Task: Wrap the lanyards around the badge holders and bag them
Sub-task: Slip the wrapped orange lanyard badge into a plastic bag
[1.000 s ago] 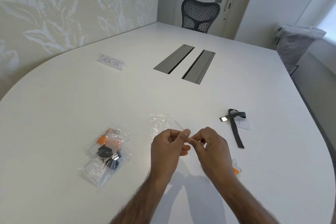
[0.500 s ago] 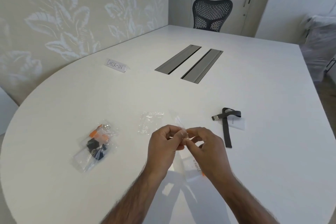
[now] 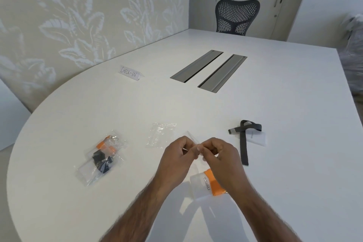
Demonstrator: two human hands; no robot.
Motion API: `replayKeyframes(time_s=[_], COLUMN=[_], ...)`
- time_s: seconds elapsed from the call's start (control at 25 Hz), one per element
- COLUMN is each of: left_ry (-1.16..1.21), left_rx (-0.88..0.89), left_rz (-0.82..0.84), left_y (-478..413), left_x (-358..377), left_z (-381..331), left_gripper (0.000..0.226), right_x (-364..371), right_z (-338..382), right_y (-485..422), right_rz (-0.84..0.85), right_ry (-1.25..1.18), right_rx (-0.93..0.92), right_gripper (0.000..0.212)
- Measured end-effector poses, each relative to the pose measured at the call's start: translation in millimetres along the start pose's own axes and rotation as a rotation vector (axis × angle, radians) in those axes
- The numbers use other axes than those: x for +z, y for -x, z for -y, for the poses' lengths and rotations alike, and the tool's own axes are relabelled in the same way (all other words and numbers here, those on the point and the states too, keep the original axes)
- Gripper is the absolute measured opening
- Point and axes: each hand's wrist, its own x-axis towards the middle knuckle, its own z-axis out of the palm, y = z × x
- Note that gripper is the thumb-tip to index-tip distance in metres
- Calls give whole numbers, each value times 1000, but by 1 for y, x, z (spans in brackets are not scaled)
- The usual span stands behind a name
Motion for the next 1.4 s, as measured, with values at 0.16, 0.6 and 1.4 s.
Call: replayKeyframes(time_s=[0.16,0.6,1.4], left_ry=[-107,-300,-425], left_rx=[21,63,442], left_rz=[30,29,171], left_y=[-5,-6,0], left_x=[0,-11,-12], left_z=[6,7,36], left_gripper=[22,28,131], right_x=[4,2,-5], right_z=[-2,6,20], right_y=[-2,-6,8], right_rz=[-59,-26,38], right_ry=[40,347,4], right_rx=[47,10,195], right_gripper=[18,7,13])
